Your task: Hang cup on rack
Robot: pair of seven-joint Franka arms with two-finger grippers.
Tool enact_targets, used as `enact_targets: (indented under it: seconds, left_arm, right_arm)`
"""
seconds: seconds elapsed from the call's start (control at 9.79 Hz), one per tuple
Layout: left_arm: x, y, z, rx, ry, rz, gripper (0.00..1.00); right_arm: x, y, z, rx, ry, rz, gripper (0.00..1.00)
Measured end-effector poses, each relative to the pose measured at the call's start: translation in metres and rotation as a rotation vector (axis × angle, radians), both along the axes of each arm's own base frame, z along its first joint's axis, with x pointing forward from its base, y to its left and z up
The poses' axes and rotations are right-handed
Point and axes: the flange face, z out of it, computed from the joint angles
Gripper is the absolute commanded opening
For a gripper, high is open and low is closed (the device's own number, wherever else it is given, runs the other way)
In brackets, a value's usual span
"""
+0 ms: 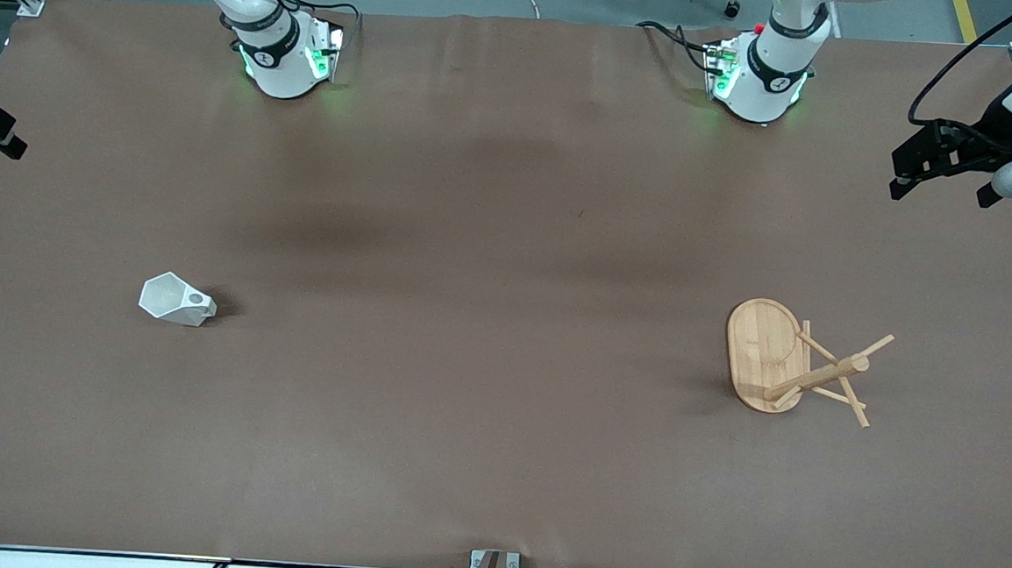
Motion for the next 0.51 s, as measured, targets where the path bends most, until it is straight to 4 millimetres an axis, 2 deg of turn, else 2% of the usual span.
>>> enact_targets:
  seconds: [0.51]
  left_arm:
    - [0.001,0.002,0.008,-0.002,-0.011,0.004,1.00]
  right_arm:
    - [-0.002,-0.015,0.000,0.006,0.000,0.014,1.00]
